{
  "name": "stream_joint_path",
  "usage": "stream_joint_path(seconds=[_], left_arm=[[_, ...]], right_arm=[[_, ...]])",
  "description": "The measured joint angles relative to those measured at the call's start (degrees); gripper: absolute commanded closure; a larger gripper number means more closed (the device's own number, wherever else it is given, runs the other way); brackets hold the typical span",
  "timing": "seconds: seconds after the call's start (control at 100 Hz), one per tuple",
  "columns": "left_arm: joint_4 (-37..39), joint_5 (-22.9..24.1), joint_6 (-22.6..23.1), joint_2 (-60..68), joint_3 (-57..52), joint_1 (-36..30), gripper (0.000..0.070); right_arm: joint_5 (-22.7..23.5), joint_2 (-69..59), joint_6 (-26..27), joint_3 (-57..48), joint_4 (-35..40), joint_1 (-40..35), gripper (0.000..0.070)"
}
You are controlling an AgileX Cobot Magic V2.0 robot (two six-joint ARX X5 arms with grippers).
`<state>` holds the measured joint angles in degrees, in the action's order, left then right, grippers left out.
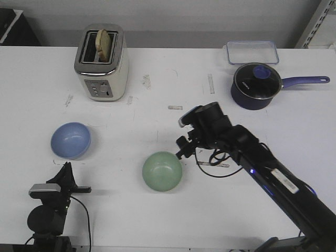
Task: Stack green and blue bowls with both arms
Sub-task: 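Carry the green bowl toward the table center and set it down, then release the green bowl and retract the right gripper to rest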
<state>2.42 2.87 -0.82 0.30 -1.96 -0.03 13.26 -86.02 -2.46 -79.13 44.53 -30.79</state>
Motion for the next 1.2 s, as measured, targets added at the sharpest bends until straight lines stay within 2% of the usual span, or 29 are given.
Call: stream_joint_path(seconds=[0.02, 0.1, 0.32, 0.55, 0.8, 0.89, 0.97, 1.08, 1.2], left_arm=[[-0.02, 0.0, 0.0, 0.0, 0.0, 0.0, 0.0697], [0.0, 0.0, 0.0, 0.0, 0.0, 0.0, 0.0697], [0.02, 0.33, 0.0, 0.0, 0.0, 0.02, 0.0698], [0.0, 0.35, -0.02, 0.0, 0.0, 0.02, 0.0698], [3.63, 1.18, -3.72, 0.02, 0.0, 0.02, 0.0698], [6.1, 1.27, -4.9, 0.0, -0.11, 0.02, 0.0698], [5.18, 1.27, -6.51, 0.04, -1.31, 0.02, 0.0698], [2.38, 1.25, -7.5, 1.27, -7.87, 0.02, 0.0697], [-4.61, 1.27, -6.16, 5.27, -21.24, 0.02, 0.0684]], right_arm=[[-0.13, 0.9, -0.09, 0.0, 0.17, 0.9, 0.063], [-1.53, 4.02, -0.13, 0.0, 1.18, 4.66, 0.0699], [-6.27, 15.28, -0.13, 5.53, 1.14, 17.05, 0.0699], [-9.07, 32.3, -0.02, 24.26, -7.08, 25.09, 0.0699], [-9.16, 52.09, 0.04, 44.72, -14.49, 26.73, 0.0699], [-9.16, 57.46, 0.11, 48.37, -14.64, 26.73, 0.0699], [-9.16, 60.61, 0.11, 48.78, -15.02, 26.73, 0.0699], [-9.11, 62.71, 0.13, 48.74, -16.22, 26.73, 0.0699], [-9.16, 62.62, 0.13, 48.74, -15.89, 26.73, 0.0699]])
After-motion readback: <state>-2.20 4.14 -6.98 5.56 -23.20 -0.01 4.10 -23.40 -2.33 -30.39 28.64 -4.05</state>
